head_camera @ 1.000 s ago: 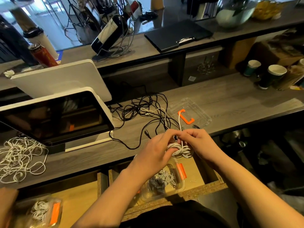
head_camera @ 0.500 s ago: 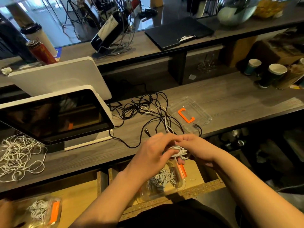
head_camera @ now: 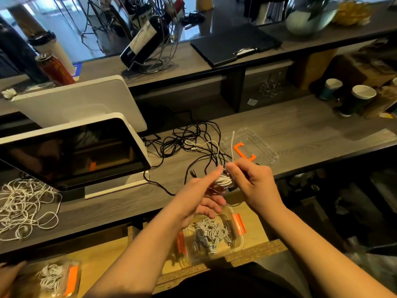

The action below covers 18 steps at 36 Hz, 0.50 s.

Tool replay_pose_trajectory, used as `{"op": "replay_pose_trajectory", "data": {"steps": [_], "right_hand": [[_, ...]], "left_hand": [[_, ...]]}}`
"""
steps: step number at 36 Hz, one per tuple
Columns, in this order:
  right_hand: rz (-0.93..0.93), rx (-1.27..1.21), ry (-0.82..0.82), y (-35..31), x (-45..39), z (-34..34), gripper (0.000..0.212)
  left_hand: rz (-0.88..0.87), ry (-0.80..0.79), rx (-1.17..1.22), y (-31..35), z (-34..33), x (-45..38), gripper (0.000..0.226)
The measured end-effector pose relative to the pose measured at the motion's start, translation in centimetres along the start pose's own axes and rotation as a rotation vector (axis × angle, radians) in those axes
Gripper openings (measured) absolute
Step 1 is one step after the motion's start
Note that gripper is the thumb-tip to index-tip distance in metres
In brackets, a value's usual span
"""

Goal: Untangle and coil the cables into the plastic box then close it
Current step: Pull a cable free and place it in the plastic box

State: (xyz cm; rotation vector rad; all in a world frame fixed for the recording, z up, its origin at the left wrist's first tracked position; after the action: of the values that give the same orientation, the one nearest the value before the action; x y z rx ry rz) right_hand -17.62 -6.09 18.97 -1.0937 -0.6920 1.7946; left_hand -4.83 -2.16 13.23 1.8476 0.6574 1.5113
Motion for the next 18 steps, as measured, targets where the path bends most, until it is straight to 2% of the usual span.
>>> {"op": "replay_pose_trajectory", "data": {"steps": [3,7,13,16,18], "right_hand": [[0.077,0.078,-0.021,-0.8,0.1,-0.2,0.034],[0.050,0.081,-0.060,-0.8,0.6,-0.6,0.031],[0.089,0.148,-0.049,-1.5,0.9,-1.3,0.033],[0.109,0.169,-0.058,-2.0,0.9,-1.5,0.032],[0.031,0.129,-0.071,-1.3,1.0,-1.6,0.030]], "left_hand": [[0.011,-0.045,0.120,0.1,-0.1,-0.2,0.031],[-0.045,0.049,0.176,0.3,0.9,-0.7,0.015],[-0.079,0.116,0.224,0.2,1.5,-0.8,0.016],[-0.025,0.072,0.366,-0.2,1.5,-0.9,0.018],[0.018,0.010,0.428,-0.5,1.2,-0.8,0.020]]}}
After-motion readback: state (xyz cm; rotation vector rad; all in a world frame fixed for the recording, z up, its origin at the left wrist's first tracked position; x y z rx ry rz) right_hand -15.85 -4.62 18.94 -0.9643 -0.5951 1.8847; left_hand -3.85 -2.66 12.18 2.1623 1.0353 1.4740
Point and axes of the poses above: each hand's wrist, its own x-axis away from the middle knuckle, its own z-axis out of the back of the hand, y = z × x, the point moved 9 cm from there along -x, towards the middle knuckle, and after that the axes turned 2 degrees about z, right-handed, at the moved point
